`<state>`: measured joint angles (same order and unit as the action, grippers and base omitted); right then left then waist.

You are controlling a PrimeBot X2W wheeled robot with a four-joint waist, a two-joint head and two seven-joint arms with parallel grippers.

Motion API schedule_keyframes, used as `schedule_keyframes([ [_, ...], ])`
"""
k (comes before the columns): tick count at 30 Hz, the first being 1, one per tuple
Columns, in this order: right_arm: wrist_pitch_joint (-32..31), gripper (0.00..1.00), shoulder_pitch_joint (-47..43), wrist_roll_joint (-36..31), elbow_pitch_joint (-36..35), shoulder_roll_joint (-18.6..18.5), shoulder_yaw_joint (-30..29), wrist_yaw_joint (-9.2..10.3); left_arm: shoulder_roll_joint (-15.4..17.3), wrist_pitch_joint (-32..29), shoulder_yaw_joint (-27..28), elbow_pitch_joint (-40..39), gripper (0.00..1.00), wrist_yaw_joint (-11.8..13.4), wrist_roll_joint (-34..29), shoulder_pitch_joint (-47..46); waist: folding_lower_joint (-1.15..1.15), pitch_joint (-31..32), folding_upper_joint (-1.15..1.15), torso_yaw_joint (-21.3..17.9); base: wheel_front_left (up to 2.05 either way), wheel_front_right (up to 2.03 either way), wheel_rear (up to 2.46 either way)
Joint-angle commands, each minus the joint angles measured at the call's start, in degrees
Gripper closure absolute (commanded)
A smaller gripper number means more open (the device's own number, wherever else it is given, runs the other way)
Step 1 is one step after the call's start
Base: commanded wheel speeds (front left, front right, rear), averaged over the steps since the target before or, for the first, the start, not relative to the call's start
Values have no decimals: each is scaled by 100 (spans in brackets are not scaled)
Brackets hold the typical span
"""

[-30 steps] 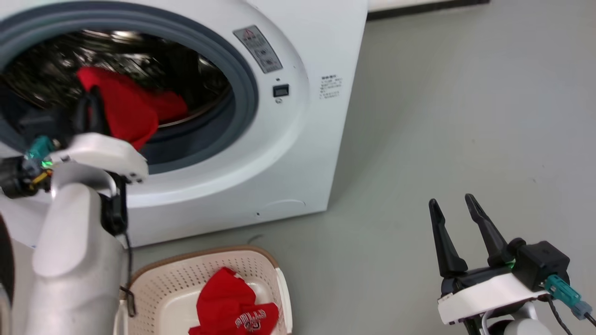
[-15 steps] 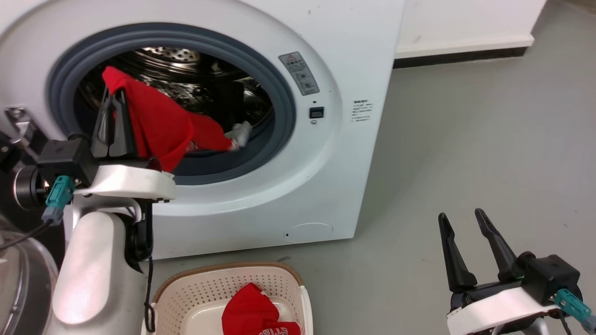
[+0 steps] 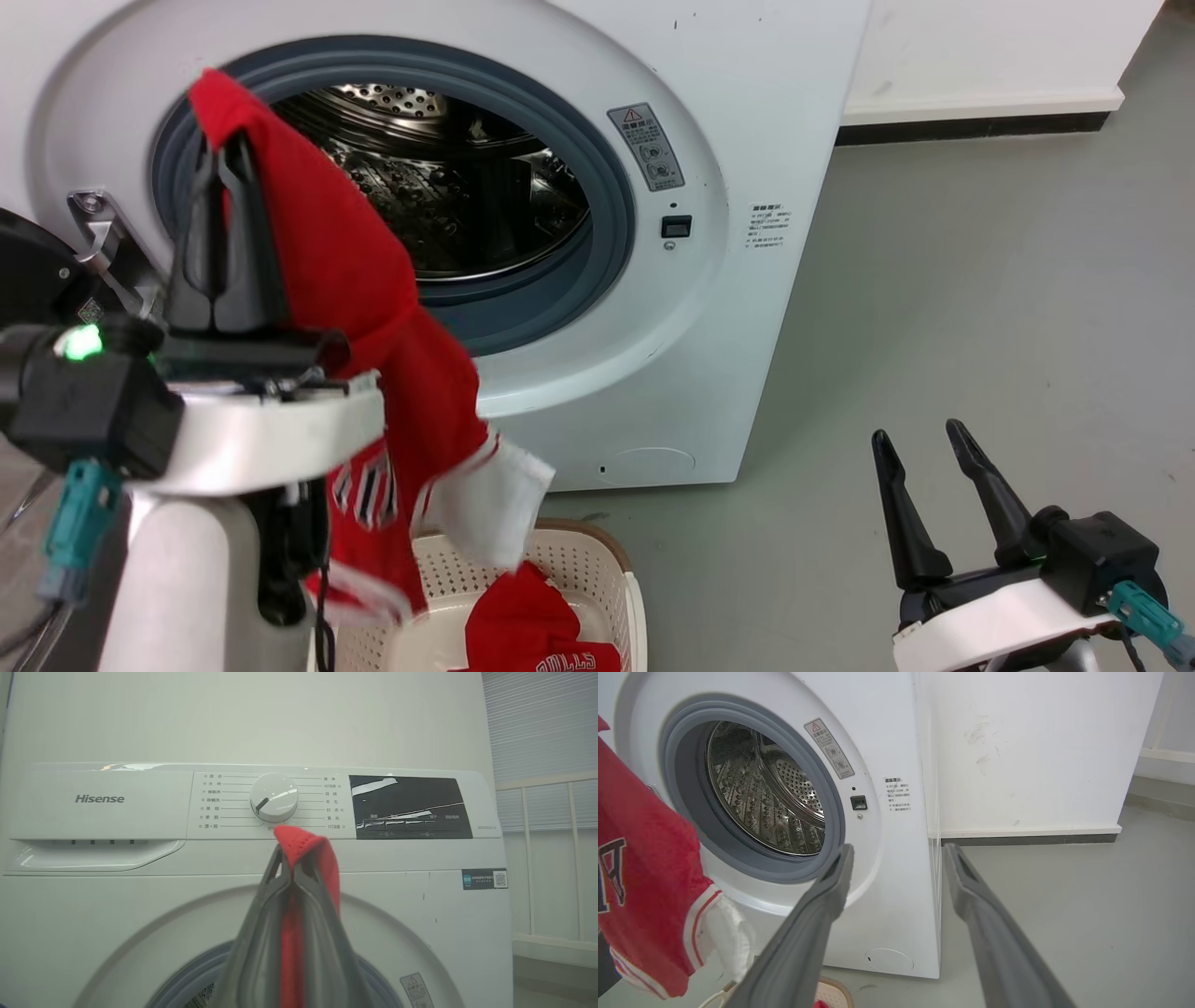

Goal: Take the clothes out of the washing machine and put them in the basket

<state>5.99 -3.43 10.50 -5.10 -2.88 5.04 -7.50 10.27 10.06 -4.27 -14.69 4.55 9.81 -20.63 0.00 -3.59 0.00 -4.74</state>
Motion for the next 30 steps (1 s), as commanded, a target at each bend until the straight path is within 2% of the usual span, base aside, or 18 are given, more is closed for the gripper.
schedule_keyframes([
  [1,-19,0,-45,-57,-40,2,-6,2,-60,-42,-53,-189,100,53,-11,268,0,-14,0,18,0,0,0],
  [6,-44,0,7,-87,-90,2,1,2,-222,-291,-216,-367,100,199,62,1066,0,-104,0,83,0,0,0],
  [11,-43,0,109,-92,-147,2,-14,2,-400,-356,-318,177,100,387,223,1846,0,-314,0,170,0,0,0],
  [18,-16,0,301,-104,-171,3,41,2,-587,73,-382,1993,100,320,642,2109,0,-770,0,267,0,0,0],
  [30,62,0,856,-160,-177,3,307,2,-711,499,-360,5261,100,50,1089,781,0,-1805,0,177,0,0,0],
])
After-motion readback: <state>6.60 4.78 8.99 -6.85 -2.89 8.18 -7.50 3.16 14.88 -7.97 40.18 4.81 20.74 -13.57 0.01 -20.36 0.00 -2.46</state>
